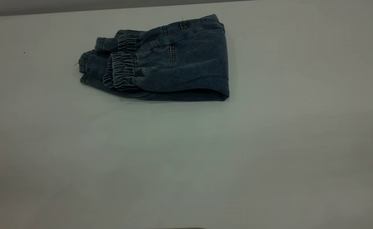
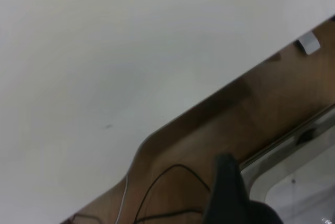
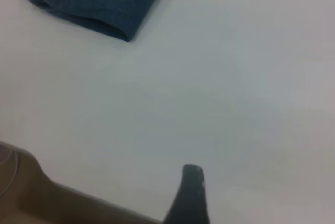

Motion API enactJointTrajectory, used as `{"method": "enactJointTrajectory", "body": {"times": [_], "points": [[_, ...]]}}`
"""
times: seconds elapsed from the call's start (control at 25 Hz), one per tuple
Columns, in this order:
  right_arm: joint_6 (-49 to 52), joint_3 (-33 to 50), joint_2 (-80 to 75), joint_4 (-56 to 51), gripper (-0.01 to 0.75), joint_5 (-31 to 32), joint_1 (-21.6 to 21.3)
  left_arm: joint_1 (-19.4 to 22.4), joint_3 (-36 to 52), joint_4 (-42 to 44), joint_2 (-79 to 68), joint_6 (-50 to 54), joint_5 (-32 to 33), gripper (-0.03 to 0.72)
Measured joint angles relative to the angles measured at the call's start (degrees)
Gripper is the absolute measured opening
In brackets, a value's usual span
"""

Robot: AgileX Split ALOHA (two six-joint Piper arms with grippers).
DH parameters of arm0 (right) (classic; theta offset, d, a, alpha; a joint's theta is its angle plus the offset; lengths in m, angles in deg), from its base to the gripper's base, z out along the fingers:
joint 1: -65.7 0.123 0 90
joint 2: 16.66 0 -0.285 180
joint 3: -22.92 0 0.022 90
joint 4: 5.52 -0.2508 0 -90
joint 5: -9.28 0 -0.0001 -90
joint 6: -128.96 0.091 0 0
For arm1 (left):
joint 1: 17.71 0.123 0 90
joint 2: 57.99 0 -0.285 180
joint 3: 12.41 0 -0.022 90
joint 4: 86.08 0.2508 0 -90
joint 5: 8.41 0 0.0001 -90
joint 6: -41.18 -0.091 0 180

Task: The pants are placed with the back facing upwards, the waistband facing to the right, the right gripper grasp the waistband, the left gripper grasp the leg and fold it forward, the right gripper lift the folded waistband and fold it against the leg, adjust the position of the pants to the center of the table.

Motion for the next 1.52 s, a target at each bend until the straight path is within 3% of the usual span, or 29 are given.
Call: {"method": "enactJointTrajectory", "body": {"times": [0.96, 1.04, 1.2, 1.36, 1.52], "points": [[0.00, 0.05, 0.00, 0.02, 0.570, 0.00, 0.00, 0.44, 0.67, -3.88, 0.99, -2.82, -1.48, 0.442], [0.00, 0.05, 0.00, 0.02, 0.570, 0.00, 0.00, 3.21, 0.67, -3.93, 2.51, -2.84, -1.48, 0.442], [0.00, 0.05, 0.38, 0.02, 0.570, 0.00, -1.32, 14.01, 0.67, -3.93, 7.49, -2.89, -1.48, 0.442], [0.00, 0.05, 2.46, -0.04, 0.570, 0.00, -7.12, 22.96, 0.67, -3.93, 13.83, -2.89, -1.24, 0.442], [0.00, 0.05, 2.89, -0.25, 0.570, 0.35, -12.98, 26.64, 0.67, -3.93, 18.36, -2.89, -1.06, 0.442]]}}
